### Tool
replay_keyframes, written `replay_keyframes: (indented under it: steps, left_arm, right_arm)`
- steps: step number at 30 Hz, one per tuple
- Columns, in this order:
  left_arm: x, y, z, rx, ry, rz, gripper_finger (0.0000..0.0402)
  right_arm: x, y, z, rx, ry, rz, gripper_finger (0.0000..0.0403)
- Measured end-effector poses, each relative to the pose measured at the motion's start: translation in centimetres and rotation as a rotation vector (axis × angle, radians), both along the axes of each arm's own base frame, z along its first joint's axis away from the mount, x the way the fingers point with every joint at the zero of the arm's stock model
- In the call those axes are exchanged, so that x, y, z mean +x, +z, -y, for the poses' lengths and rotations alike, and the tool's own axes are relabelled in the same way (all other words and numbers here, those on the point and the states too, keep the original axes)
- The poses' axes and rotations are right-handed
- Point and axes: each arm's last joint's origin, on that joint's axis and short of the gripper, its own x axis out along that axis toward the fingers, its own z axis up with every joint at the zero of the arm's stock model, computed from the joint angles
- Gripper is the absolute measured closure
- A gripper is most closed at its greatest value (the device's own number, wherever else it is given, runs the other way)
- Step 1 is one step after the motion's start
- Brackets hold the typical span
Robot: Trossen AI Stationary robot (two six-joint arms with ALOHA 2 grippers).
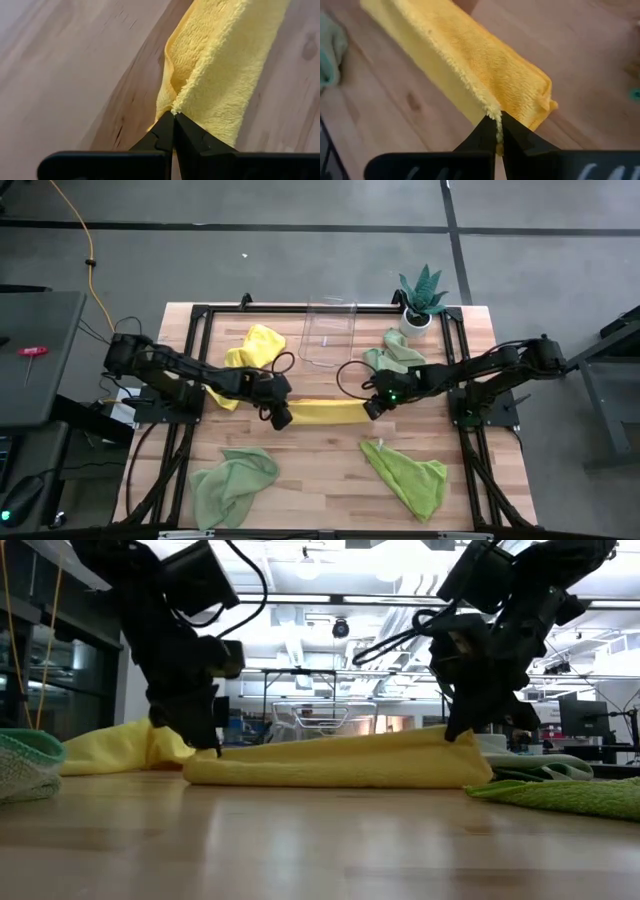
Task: Fold microfiber towels
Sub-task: Fold the right yellow towel
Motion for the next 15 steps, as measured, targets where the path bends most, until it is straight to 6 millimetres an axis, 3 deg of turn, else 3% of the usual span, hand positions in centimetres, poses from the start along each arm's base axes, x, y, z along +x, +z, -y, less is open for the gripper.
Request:
replay_keyframes:
  steps: [10, 15]
  left_arm:
    - [0.15, -0.34, -0.07, 0.017, -0.011, -0.008, 0.0401]
    - [-0.05, -0.45, -0.38, 0.017, 0.001, -0.025, 0.0385]
  right_arm:
    - [-0.06, -0.05, 0.16, -0.036, -0.048, -0.009, 0.0393]
    - [-0.14, -0.11, 0.19, -0.042, -0.053, -0.019, 0.0357]
